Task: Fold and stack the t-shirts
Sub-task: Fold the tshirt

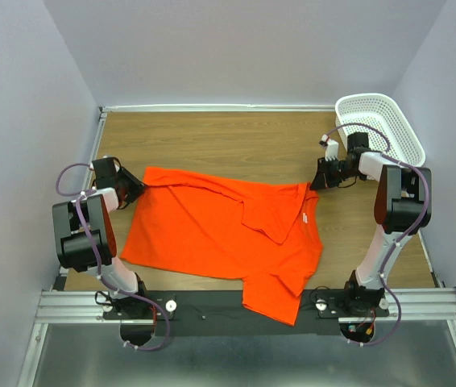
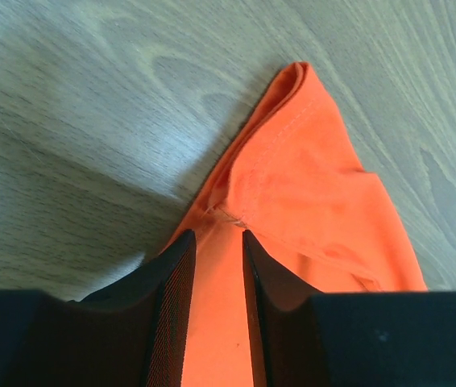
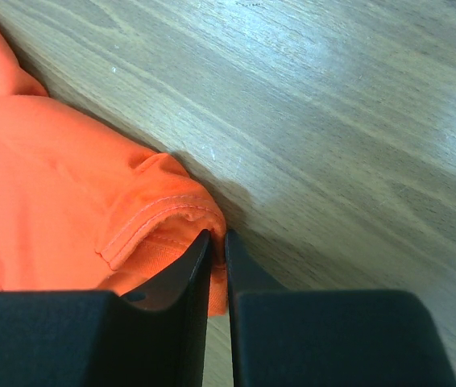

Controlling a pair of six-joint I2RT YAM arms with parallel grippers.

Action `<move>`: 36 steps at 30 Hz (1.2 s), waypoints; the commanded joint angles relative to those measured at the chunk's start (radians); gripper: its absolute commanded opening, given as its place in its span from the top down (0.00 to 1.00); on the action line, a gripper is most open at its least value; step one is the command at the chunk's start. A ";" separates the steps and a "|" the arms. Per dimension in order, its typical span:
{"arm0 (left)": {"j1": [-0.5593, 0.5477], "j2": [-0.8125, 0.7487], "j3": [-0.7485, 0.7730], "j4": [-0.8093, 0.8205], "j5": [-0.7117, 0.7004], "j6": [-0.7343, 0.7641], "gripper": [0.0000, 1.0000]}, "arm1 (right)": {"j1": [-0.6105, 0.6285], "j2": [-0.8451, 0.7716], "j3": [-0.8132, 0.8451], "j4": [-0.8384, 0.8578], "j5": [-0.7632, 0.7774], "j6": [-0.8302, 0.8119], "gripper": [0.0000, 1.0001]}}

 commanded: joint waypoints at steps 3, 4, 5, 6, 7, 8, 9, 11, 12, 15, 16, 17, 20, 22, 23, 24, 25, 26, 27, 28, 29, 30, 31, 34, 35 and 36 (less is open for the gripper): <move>0.005 -0.072 -0.001 0.017 0.028 0.024 0.61 | -0.009 0.057 -0.006 -0.027 0.035 -0.019 0.81; 0.005 -0.073 0.005 0.016 0.032 0.026 0.61 | -0.009 0.059 -0.006 -0.028 0.035 -0.019 0.81; 0.005 -0.070 0.008 0.017 0.036 0.024 0.61 | -0.009 0.059 -0.006 -0.028 0.035 -0.020 0.81; 0.005 -0.067 0.013 0.017 0.036 0.023 0.60 | -0.009 0.059 -0.006 -0.028 0.036 -0.019 0.81; 0.005 -0.064 0.022 0.017 0.036 0.021 0.60 | -0.009 0.060 -0.006 -0.028 0.038 -0.020 0.81; 0.005 -0.052 0.028 0.017 0.036 0.021 0.60 | -0.009 0.059 -0.006 -0.028 0.036 -0.019 0.81; 0.005 -0.046 0.033 0.017 0.038 0.023 0.60 | -0.009 0.059 -0.006 -0.028 0.036 -0.019 0.81; 0.005 -0.017 0.051 0.016 0.045 0.026 0.60 | -0.009 0.059 -0.006 -0.028 0.038 -0.017 0.81; 0.004 -0.007 0.061 0.012 0.045 0.024 0.60 | -0.009 0.059 -0.006 -0.028 0.036 -0.017 0.81; 0.005 0.020 0.067 0.014 0.055 0.023 0.60 | -0.009 0.059 -0.006 -0.028 0.038 -0.017 0.81; 0.005 0.025 0.070 0.015 0.053 0.023 0.60 | -0.009 0.060 -0.004 -0.028 0.036 -0.019 0.81; 0.004 0.034 0.071 0.017 0.055 0.024 0.60 | -0.009 0.060 -0.004 -0.028 0.036 -0.017 0.81; 0.005 0.046 0.076 0.017 0.056 0.024 0.60 | -0.009 0.060 -0.003 -0.028 0.038 -0.016 0.81; 0.005 0.050 0.073 0.019 0.058 0.024 0.60 | -0.009 0.060 -0.001 -0.028 0.036 -0.016 0.81; 0.004 0.051 0.070 0.017 0.059 0.029 0.60 | -0.009 0.062 -0.001 -0.028 0.036 -0.017 0.81; 0.005 0.050 0.065 0.016 0.061 0.029 0.60 | -0.009 0.062 0.002 -0.028 0.036 -0.014 0.81; 0.005 0.047 0.064 0.015 0.061 0.030 0.60 | -0.009 0.062 0.002 -0.028 0.036 -0.014 0.81; 0.004 0.040 0.061 0.015 0.061 0.032 0.60 | -0.009 0.062 0.002 -0.027 0.036 -0.014 0.81; 0.005 0.028 0.058 0.015 0.058 0.032 0.60 | -0.009 0.062 0.002 -0.028 0.038 -0.016 0.81; 0.005 0.021 0.053 0.014 0.056 0.033 0.60 | -0.009 0.063 0.003 -0.028 0.038 -0.014 0.81; 0.005 0.014 0.050 0.014 0.053 0.033 0.60 | -0.009 0.063 0.003 -0.030 0.036 -0.016 0.81; 0.005 0.002 0.048 0.012 0.050 0.035 0.60 | -0.009 0.065 0.003 -0.028 0.036 -0.016 0.81; 0.005 -0.001 0.047 0.011 0.048 0.036 0.59 | -0.009 0.065 0.002 -0.030 0.036 -0.014 0.81; 0.004 -0.007 0.044 0.003 0.038 0.039 0.57 | -0.009 0.062 0.003 -0.032 0.035 -0.016 0.81; 0.005 -0.006 0.042 0.002 0.041 0.041 0.56 | -0.009 0.062 0.003 -0.030 0.035 -0.016 0.81; 0.005 -0.004 0.041 0.002 0.045 0.041 0.55 | -0.009 0.062 0.003 -0.030 0.033 -0.016 0.81</move>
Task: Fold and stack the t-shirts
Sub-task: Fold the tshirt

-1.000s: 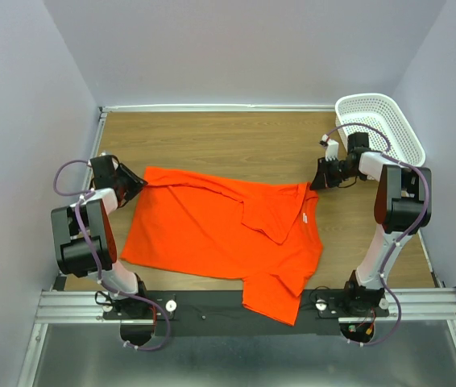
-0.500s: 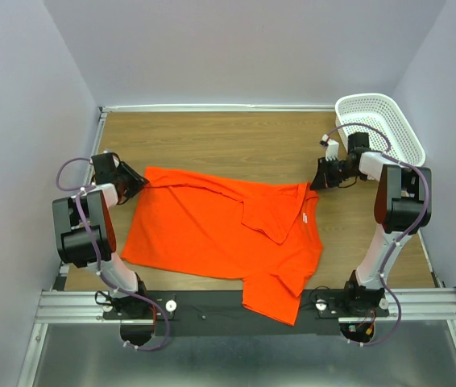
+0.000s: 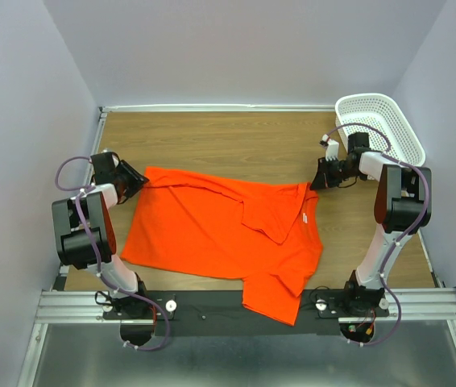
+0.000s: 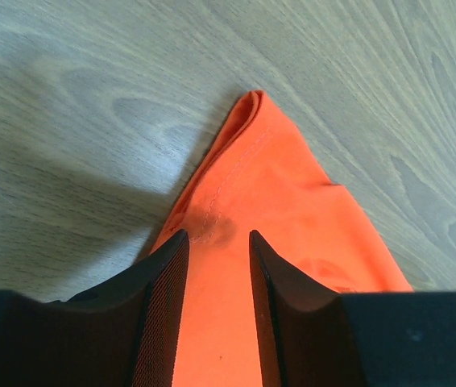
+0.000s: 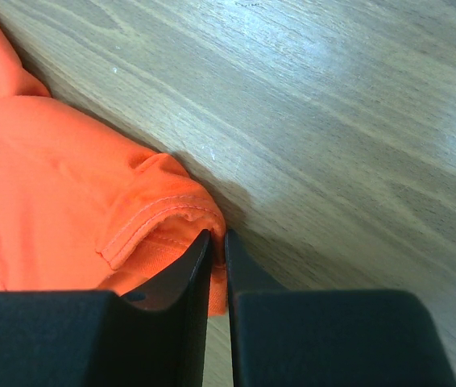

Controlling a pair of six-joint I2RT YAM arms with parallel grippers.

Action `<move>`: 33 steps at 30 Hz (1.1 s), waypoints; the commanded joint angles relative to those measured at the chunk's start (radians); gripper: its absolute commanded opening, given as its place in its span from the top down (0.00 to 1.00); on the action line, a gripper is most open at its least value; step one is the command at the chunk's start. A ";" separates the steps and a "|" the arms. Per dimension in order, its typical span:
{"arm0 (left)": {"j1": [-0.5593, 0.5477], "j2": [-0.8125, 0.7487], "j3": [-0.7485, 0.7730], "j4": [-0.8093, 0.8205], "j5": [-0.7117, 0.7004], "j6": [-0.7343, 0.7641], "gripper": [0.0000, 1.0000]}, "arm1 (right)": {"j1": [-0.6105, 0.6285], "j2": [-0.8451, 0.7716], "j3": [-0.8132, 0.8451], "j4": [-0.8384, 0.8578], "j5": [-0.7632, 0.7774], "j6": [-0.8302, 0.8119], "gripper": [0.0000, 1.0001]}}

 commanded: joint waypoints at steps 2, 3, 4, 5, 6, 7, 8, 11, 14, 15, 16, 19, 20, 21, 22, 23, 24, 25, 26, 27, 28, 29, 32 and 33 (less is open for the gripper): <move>0.004 -0.032 -0.020 -0.006 0.016 0.020 0.54 | -0.005 0.052 -0.003 -0.027 0.044 -0.017 0.81; 0.005 -0.034 -0.025 -0.006 0.014 0.020 0.53 | -0.005 0.052 -0.003 -0.027 0.044 -0.015 0.81; 0.005 -0.037 -0.031 -0.004 0.013 0.025 0.53 | -0.006 0.052 -0.003 -0.027 0.045 -0.015 0.81; 0.004 -0.040 -0.033 -0.004 0.010 0.023 0.52 | -0.005 0.054 -0.003 -0.027 0.044 -0.015 0.81; 0.004 -0.038 -0.033 -0.006 0.010 0.025 0.52 | -0.005 0.055 -0.003 -0.027 0.042 -0.015 0.81; 0.005 -0.038 -0.033 -0.007 0.010 0.025 0.52 | -0.005 0.054 -0.003 -0.028 0.042 -0.015 0.81; 0.004 -0.035 -0.033 -0.007 0.010 0.023 0.52 | -0.005 0.054 -0.003 -0.028 0.044 -0.015 0.81; 0.005 -0.021 -0.030 -0.004 0.003 0.022 0.52 | -0.005 0.052 -0.004 -0.030 0.042 -0.015 0.81; 0.004 -0.011 -0.013 -0.002 -0.001 0.019 0.53 | -0.005 0.052 -0.004 -0.028 0.041 -0.015 0.82; 0.004 -0.001 -0.008 -0.002 -0.006 0.017 0.53 | -0.005 0.052 -0.006 -0.028 0.041 -0.018 0.81; 0.004 0.002 -0.004 -0.002 -0.009 0.015 0.53 | -0.005 0.055 -0.006 -0.028 0.041 -0.017 0.81; 0.005 0.023 0.015 -0.007 -0.012 0.014 0.57 | -0.005 0.052 -0.006 -0.028 0.041 -0.017 0.81; 0.005 0.026 0.019 -0.009 -0.012 0.014 0.58 | -0.005 0.052 -0.006 -0.028 0.042 -0.018 0.81; 0.004 0.028 0.021 -0.007 -0.013 0.014 0.62 | -0.005 0.052 -0.006 -0.030 0.042 -0.017 0.81; 0.005 0.029 0.021 -0.006 -0.015 0.014 0.65 | -0.005 0.052 -0.006 -0.028 0.042 -0.017 0.81; 0.005 0.031 0.021 -0.006 -0.015 0.014 0.65 | -0.005 0.054 -0.006 -0.030 0.042 -0.017 0.81; 0.005 0.032 0.023 -0.004 -0.012 0.015 0.66 | -0.005 0.052 -0.006 -0.030 0.044 -0.017 0.81; 0.005 0.034 0.024 -0.004 -0.013 0.017 0.67 | -0.006 0.052 -0.006 -0.030 0.041 -0.017 0.81; 0.005 0.034 0.026 -0.004 -0.010 0.018 0.69 | -0.006 0.054 -0.006 -0.031 0.041 -0.017 0.81; 0.005 0.037 0.026 -0.004 -0.009 0.019 0.69 | -0.006 0.054 -0.006 -0.030 0.042 -0.018 0.81; 0.004 0.037 0.027 -0.003 -0.006 0.022 0.72 | -0.006 0.051 -0.006 -0.030 0.041 -0.018 0.82; 0.005 0.037 0.027 -0.001 -0.004 0.022 0.78 | -0.006 0.049 -0.006 -0.030 0.042 -0.018 0.82; 0.005 0.031 0.021 0.011 -0.003 0.022 0.90 | -0.012 0.040 -0.009 -0.030 0.036 -0.018 0.85; 0.004 0.029 0.021 0.013 -0.001 0.023 0.92 | -0.014 0.035 -0.009 -0.030 0.036 -0.018 0.87</move>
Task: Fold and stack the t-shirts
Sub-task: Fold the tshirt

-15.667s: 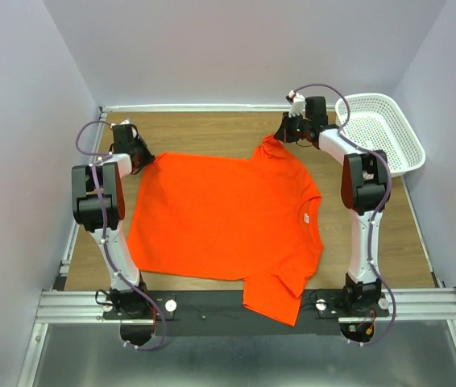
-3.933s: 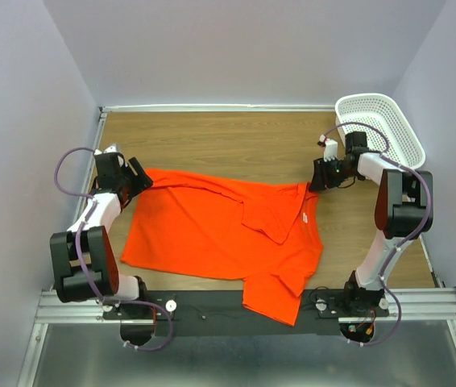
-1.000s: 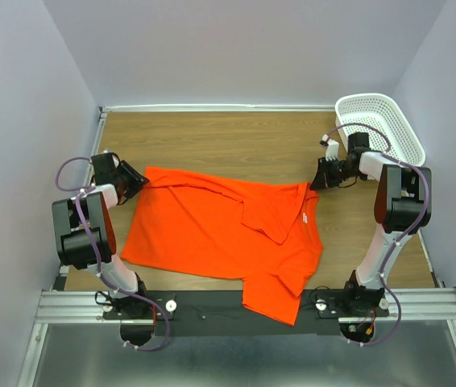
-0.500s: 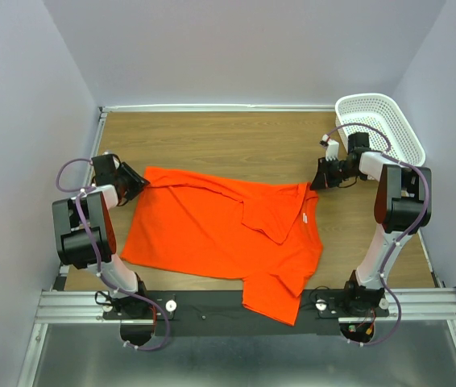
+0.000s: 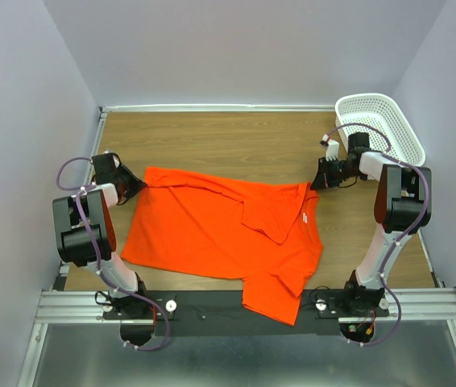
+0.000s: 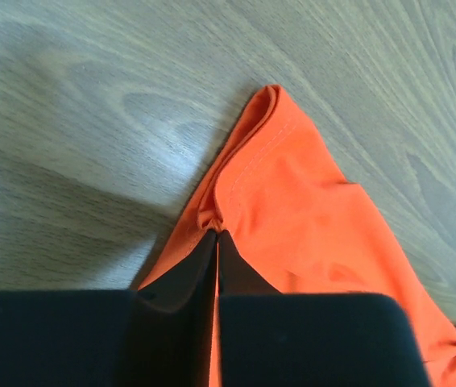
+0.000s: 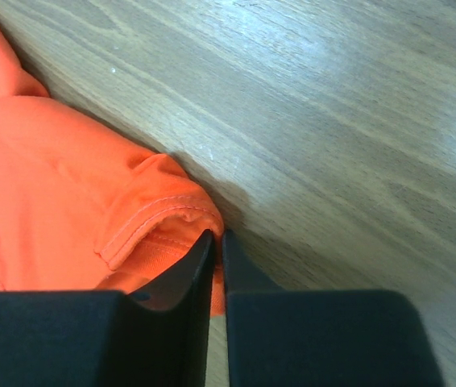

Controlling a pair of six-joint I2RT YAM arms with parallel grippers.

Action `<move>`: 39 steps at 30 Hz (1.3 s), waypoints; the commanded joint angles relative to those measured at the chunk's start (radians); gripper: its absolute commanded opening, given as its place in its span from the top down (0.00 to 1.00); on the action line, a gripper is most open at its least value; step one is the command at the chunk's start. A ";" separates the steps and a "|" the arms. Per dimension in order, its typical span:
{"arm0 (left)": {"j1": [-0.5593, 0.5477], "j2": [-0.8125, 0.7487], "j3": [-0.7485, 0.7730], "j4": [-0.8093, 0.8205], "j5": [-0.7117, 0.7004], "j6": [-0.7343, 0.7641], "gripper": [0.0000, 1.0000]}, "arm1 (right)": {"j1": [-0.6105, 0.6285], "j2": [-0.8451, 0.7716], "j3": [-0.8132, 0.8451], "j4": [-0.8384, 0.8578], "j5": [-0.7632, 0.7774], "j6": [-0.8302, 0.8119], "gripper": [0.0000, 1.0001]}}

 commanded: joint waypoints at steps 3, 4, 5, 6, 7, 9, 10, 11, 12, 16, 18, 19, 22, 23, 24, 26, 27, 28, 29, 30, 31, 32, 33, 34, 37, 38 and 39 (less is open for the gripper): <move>0.005 0.006 0.016 0.020 0.004 0.012 0.98 | -0.020 0.031 -0.011 -0.029 0.031 -0.018 0.92; 0.005 0.006 0.016 0.022 0.004 0.013 1.00 | -0.020 0.029 -0.011 -0.029 0.030 -0.016 0.92; 0.005 0.003 0.011 0.025 0.006 0.012 1.00 | -0.023 0.031 -0.011 -0.031 0.027 -0.018 0.93; 0.005 0.000 0.010 0.026 0.006 0.012 1.00 | -0.023 0.028 -0.012 -0.029 0.025 -0.016 0.93; 0.007 -0.003 0.008 0.026 0.003 0.013 1.00 | -0.025 0.028 -0.012 -0.029 0.025 -0.018 0.93; 0.005 -0.014 0.002 0.029 0.000 0.015 1.00 | -0.026 0.026 -0.012 -0.029 0.021 -0.018 0.95; 0.005 -0.018 -0.001 0.028 -0.007 0.015 1.00 | -0.028 0.026 -0.014 -0.029 0.021 -0.019 0.95; 0.007 -0.026 -0.009 0.029 -0.013 0.013 1.00 | -0.029 0.024 -0.012 -0.029 0.019 -0.018 0.96; 0.007 -0.043 -0.013 0.029 -0.029 0.012 1.00 | -0.031 0.024 -0.012 -0.029 0.021 -0.018 0.96; 0.010 -0.072 -0.027 0.031 -0.053 0.009 1.00 | -0.039 0.020 -0.009 -0.029 0.016 -0.018 0.99; 0.015 -0.077 -0.030 0.031 -0.054 0.009 1.00 | -0.042 0.018 -0.007 -0.029 0.018 -0.018 0.99; 0.016 -0.078 -0.032 0.031 -0.054 0.007 1.00 | -0.043 0.018 -0.007 -0.029 0.018 -0.018 1.00; 0.024 -0.080 -0.033 0.031 -0.053 0.007 1.00 | -0.046 0.015 -0.003 -0.029 0.022 -0.019 0.99; 0.024 -0.078 -0.033 0.031 -0.053 0.007 1.00 | -0.048 0.015 -0.001 -0.029 0.024 -0.019 0.99; 0.027 -0.083 -0.033 0.029 -0.053 0.007 1.00 | -0.049 0.015 0.000 -0.029 0.025 -0.018 0.99; 0.033 -0.084 -0.033 0.031 -0.053 0.007 1.00 | -0.052 0.015 0.006 -0.029 0.028 -0.016 0.99; 0.036 -0.086 -0.032 0.028 -0.054 0.009 1.00 | -0.054 0.015 0.008 -0.028 0.030 -0.015 0.99; 0.038 -0.087 -0.032 0.028 -0.051 0.009 1.00 | -0.056 0.017 0.009 -0.028 0.031 -0.016 0.99; 0.038 -0.087 -0.030 0.028 -0.051 0.010 1.00 | -0.057 0.017 0.009 -0.028 0.038 -0.015 0.99; 0.041 -0.086 -0.030 0.028 -0.050 0.010 1.00 | -0.057 0.015 0.009 -0.028 0.041 -0.015 0.99; 0.041 -0.084 -0.030 0.028 -0.050 0.010 1.00 | -0.057 0.014 0.009 -0.028 0.044 -0.015 0.99; 0.041 -0.084 -0.029 0.028 -0.048 0.010 1.00 | -0.059 0.012 0.009 -0.026 0.053 -0.015 1.00; 0.042 -0.080 -0.029 0.028 -0.047 0.010 1.00 | -0.060 0.011 0.009 -0.026 0.053 -0.016 0.99; 0.044 -0.078 -0.027 0.029 -0.045 0.010 1.00 | -0.062 0.009 0.009 -0.026 0.054 -0.016 1.00; 0.042 -0.071 -0.024 0.034 -0.039 0.010 1.00 | -0.063 0.003 0.011 -0.025 0.064 -0.013 0.99; 0.042 -0.068 -0.024 0.035 -0.033 0.010 1.00 | -0.063 0.001 0.011 -0.025 0.064 -0.015 0.99; 0.044 -0.065 -0.023 0.037 -0.022 0.012 1.00 | -0.063 -0.003 0.009 -0.025 0.061 -0.018 1.00</move>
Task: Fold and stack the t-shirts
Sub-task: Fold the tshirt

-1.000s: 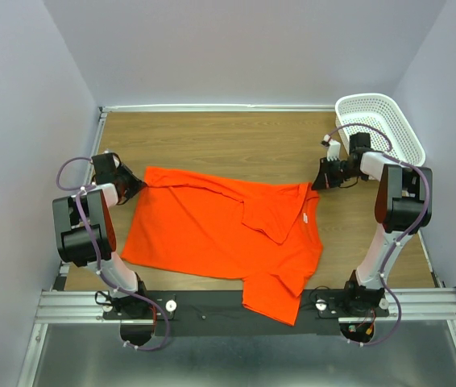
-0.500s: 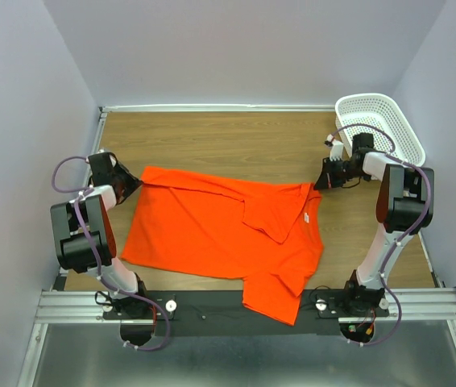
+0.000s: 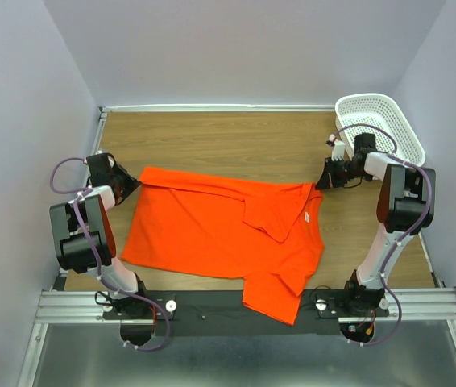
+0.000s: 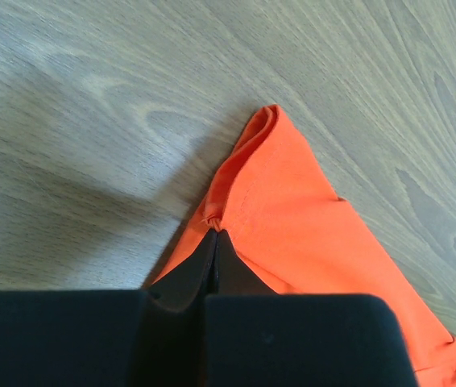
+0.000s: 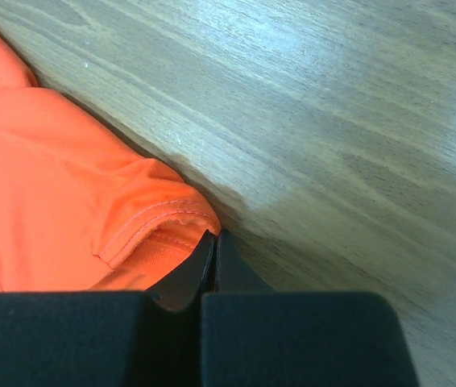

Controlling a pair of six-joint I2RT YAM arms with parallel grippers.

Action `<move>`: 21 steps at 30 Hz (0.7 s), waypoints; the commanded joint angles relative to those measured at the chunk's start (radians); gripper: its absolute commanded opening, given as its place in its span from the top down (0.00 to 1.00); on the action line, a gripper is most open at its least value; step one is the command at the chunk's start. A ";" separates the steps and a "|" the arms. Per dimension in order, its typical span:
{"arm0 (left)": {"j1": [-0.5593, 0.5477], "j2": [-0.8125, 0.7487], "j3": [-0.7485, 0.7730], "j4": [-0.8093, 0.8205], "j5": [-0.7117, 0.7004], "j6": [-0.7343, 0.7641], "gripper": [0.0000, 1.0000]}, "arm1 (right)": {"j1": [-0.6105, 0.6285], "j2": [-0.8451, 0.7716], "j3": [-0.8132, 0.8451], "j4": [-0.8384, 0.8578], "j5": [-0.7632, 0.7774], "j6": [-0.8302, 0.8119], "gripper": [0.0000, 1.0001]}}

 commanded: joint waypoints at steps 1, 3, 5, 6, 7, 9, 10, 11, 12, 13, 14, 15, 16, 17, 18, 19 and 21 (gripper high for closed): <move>0.015 -0.008 0.002 0.024 0.005 0.011 1.00 | -0.017 -0.006 0.006 -0.020 0.058 -0.021 0.99; 0.015 -0.006 0.005 0.027 0.018 0.012 1.00 | -0.017 -0.017 0.005 -0.020 0.040 -0.029 0.99; 0.015 -0.006 0.009 0.027 0.022 0.014 1.00 | -0.017 -0.031 0.006 -0.020 0.035 -0.033 0.99; 0.015 -0.008 0.011 0.027 0.024 0.015 1.00 | -0.017 -0.035 0.009 -0.020 0.036 -0.035 0.99; 0.015 -0.008 0.013 0.025 0.024 0.017 1.00 | -0.017 -0.041 0.017 -0.020 0.036 -0.035 0.99; 0.015 -0.011 0.016 0.024 0.022 0.018 1.00 | -0.017 -0.046 0.025 -0.020 0.044 -0.030 0.99; 0.015 -0.011 0.016 0.022 0.024 0.018 1.00 | -0.017 -0.049 0.029 -0.020 0.044 -0.030 0.99; 0.016 -0.012 0.016 0.022 0.021 0.018 1.00 | -0.017 -0.051 0.034 -0.020 0.047 -0.030 0.99; 0.016 -0.012 0.016 0.022 0.021 0.020 1.00 | -0.017 -0.051 0.037 -0.020 0.050 -0.029 1.00; 0.016 -0.011 0.016 0.022 0.022 0.018 1.00 | -0.017 -0.051 0.037 -0.018 0.052 -0.029 0.99; 0.016 -0.012 0.016 0.022 0.021 0.020 1.00 | -0.017 -0.054 0.037 -0.018 0.058 -0.029 0.99; 0.015 -0.009 0.016 0.022 0.022 0.020 1.00 | -0.017 -0.055 0.034 -0.017 0.062 -0.032 0.99; 0.016 -0.009 0.014 0.024 0.025 0.020 1.00 | -0.017 -0.058 0.031 -0.017 0.066 -0.033 0.99; 0.016 -0.009 0.014 0.027 0.029 0.020 1.00 | -0.017 -0.058 0.028 -0.015 0.066 -0.035 0.99; 0.016 -0.008 0.014 0.028 0.039 0.018 1.00 | -0.017 -0.063 0.022 -0.014 0.069 -0.039 1.00; 0.015 -0.006 0.014 0.031 0.045 0.018 1.00 | -0.017 -0.066 0.019 -0.014 0.067 -0.039 0.99; 0.016 -0.009 0.013 0.040 0.076 0.026 0.98 | -0.017 -0.071 0.014 -0.014 0.056 -0.048 0.98</move>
